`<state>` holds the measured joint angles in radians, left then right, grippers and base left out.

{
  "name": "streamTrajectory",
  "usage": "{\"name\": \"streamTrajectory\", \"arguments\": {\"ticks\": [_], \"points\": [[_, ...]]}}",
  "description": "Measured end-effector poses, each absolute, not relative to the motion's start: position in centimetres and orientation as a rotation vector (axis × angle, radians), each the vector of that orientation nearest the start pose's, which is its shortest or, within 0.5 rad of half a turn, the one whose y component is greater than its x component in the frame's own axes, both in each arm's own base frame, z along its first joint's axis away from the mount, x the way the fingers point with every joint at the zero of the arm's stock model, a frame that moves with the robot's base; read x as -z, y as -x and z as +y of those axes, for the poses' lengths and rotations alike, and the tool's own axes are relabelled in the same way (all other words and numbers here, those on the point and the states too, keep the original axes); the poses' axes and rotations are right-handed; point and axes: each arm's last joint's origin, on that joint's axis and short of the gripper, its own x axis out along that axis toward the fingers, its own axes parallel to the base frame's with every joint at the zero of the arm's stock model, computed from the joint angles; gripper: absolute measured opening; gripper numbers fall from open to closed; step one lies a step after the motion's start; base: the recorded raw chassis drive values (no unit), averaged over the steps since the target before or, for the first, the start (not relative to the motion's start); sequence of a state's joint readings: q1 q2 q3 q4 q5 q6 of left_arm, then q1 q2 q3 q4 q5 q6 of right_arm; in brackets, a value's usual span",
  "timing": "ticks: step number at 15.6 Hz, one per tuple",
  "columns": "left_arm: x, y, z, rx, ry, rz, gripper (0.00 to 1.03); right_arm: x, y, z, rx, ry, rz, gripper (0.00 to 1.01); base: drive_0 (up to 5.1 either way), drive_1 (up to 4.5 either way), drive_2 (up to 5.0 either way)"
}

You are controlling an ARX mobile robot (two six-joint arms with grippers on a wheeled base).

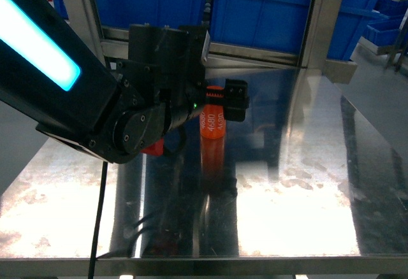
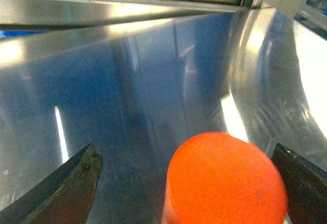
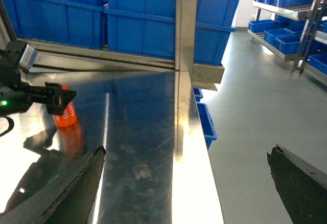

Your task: Pick capacitor and pack into box

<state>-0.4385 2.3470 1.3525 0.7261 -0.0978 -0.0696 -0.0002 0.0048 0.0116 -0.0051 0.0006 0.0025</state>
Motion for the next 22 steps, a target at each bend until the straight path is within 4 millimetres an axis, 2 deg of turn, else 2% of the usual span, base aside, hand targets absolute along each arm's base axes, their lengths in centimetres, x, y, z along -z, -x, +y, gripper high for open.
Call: {"name": "streamTrajectory", "arguments": {"ticks": [2,4,6,8,10,12,14,16,18,19,20,21,22], "points": [[-7.3,-44.1,-20.6,0.325,-0.013,0.326,0.98,-16.7,-9.7,0.0,0.000,-0.002,-0.002,0.98,0.0,0.00,0.0],[-7.0,-44.3,-21.0,0.314,-0.017,0.341,0.95,-16.7,-9.7,0.0,0.000,-0.002,-0.002,0.98,0.0,0.00,0.0],[-6.7,-44.1,-21.2,0.314,-0.013,0.377,0.66,-16.7,-9.7,0.0,0.000,-0.002,-0.002,0.98,0.0,0.00,0.0],[-6.8,-44.1,-21.2,0.316,-0.004,0.383,0.48,-16.7,-9.7,0.0,0.000,-0.002,-0.002,0.98,0.0,0.00,0.0],[-7.5,-43.6,-20.6,0.309,0.013,0.375,0.46,-16.7,-9.7,0.0,0.000,-0.002,-0.002,0.98,0.0,0.00,0.0],[-10.4,-42.0,-19.2,0.305,0.036,0.302,0.45,-16.7,-9.7,0.0,0.000,-0.002,-0.002,0.98,0.0,0.00,0.0],[-16.3,-38.5,-15.5,0.246,0.086,0.118,0.45,-16.7,-9.7,0.0,0.001,-0.002,-0.002,0.98,0.0,0.00,0.0],[-19.6,-34.1,-11.6,0.196,0.097,0.007,0.45,-16.7,-9.7,0.0,0.001,-0.002,-0.002,0.98,0.0,0.00,0.0],[-21.0,-28.0,-7.5,0.166,0.092,-0.005,0.45,-16.7,-9.7,0.0,0.000,-0.002,-0.002,0.98,0.0,0.00,0.0],[-21.5,-24.6,-6.2,0.165,0.086,-0.002,0.45,-16.7,-9.7,0.0,0.000,-0.002,-0.002,0.98,0.0,0.00,0.0],[-22.1,-22.0,-5.3,0.171,0.084,-0.035,0.45,-16.7,-9.7,0.0,0.001,-0.002,-0.002,0.98,0.0,0.00,0.0],[-23.5,-20.6,-5.0,0.174,0.094,-0.114,0.45,-16.7,-9.7,0.0,0.000,-0.002,-0.002,0.98,0.0,0.00,0.0],[-24.7,-20.3,-4.9,0.176,0.102,-0.179,0.45,-16.7,-9.7,0.0,0.000,-0.002,-0.002,0.98,0.0,0.00,0.0]]}}
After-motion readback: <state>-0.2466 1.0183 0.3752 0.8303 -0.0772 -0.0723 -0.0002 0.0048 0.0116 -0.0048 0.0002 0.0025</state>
